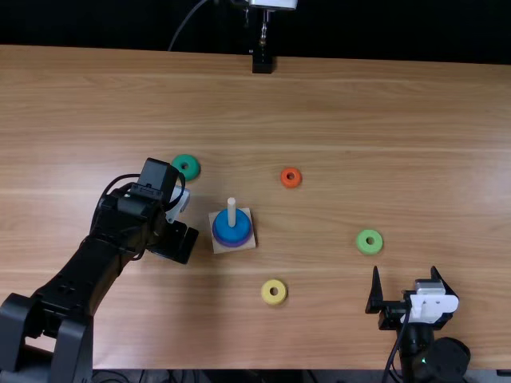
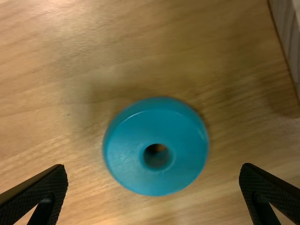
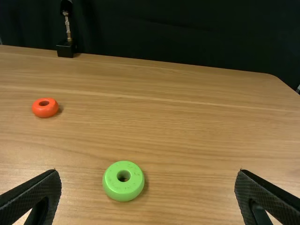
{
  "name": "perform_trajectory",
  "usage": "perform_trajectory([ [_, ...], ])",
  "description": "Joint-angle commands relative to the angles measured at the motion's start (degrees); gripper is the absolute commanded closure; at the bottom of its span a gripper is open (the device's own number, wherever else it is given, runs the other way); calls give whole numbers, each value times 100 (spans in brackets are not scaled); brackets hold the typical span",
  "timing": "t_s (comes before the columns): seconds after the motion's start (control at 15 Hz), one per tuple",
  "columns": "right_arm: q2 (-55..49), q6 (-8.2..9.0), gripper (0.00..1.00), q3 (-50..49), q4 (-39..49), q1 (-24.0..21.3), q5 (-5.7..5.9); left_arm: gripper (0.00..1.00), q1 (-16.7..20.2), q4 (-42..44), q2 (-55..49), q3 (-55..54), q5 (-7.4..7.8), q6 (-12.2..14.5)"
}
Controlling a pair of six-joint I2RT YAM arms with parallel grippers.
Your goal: Build the Hanoi tower: stack the rings onto the peg from bottom to top in this color order: purple, dark blue, light blue, dark green, light green, yellow, orange.
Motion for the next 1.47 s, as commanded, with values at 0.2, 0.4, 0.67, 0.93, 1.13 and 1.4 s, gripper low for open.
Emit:
perform_trajectory([
  [0.2,-73,39,0,-396,-315,-65,53,0,-100,144,254,-53,-21,19],
  [0.4,-73,39,0,-396,-315,-65,53,0,-100,144,350,-62,-10,40],
  [0.67,-73,39,0,-396,-315,-65,53,0,-109,166,368,-53,32,50],
  [0.93,-73,39,0,-396,-315,-65,53,0,-91,166,588,-53,53,40],
  [1.13,-73,39,0,-396,-315,-65,53,0,-91,166,588,-53,53,50],
  [1.4,-73,39,0,-396,-315,-65,53,81,-109,545,579,-62,-42,40],
])
